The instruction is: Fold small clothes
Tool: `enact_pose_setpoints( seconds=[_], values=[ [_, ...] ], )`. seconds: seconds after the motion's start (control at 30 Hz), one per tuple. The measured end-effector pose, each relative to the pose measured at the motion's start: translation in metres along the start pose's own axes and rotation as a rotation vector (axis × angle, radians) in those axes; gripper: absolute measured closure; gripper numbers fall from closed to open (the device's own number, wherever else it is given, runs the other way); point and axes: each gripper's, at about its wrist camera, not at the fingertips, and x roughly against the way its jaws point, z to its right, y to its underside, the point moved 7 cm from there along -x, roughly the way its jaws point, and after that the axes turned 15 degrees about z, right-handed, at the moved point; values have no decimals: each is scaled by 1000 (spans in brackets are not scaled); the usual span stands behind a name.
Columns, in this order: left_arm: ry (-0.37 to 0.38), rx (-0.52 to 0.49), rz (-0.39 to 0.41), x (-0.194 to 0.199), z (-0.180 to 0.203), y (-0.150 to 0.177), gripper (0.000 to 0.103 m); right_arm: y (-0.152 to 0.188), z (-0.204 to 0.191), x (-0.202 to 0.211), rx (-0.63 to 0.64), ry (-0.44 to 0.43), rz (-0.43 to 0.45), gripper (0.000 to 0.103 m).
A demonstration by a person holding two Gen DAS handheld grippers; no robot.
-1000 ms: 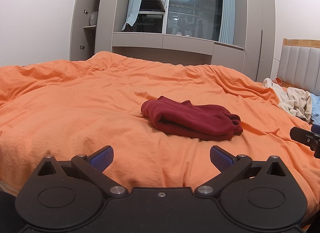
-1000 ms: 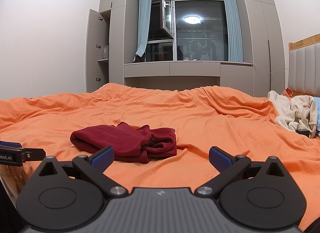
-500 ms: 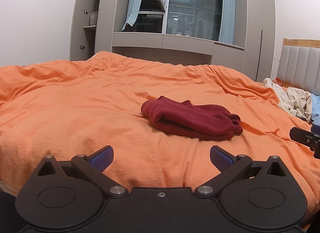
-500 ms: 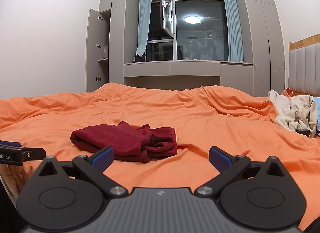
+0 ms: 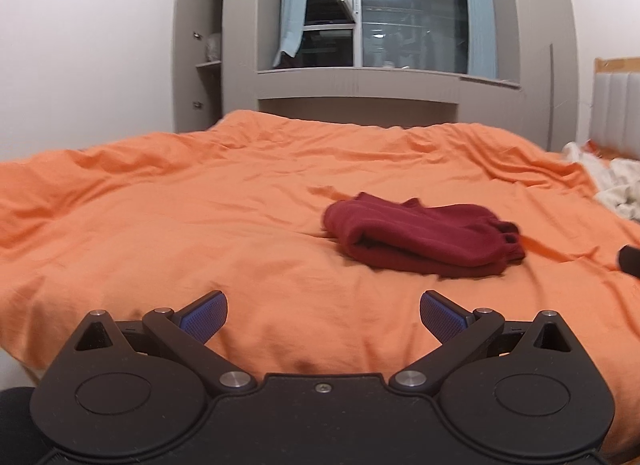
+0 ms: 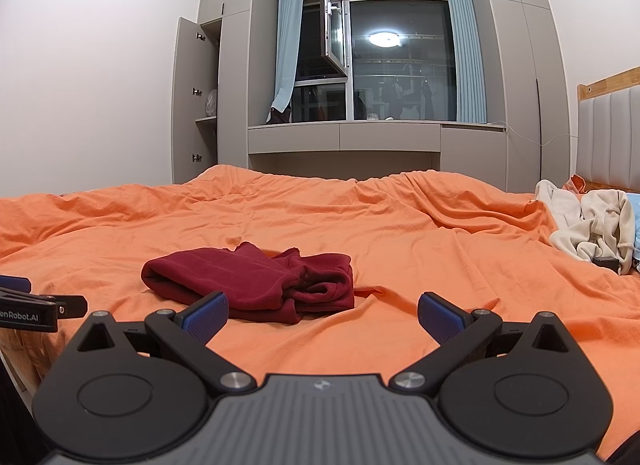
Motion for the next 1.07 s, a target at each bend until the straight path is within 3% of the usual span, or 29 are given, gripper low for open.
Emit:
enact_pose_setpoints(
  seconds=[1.07],
  values=[
    [-48, -32, -10, 5, -8, -5, 1, 5, 1, 3, -2, -1, -10, 0]
  ],
)
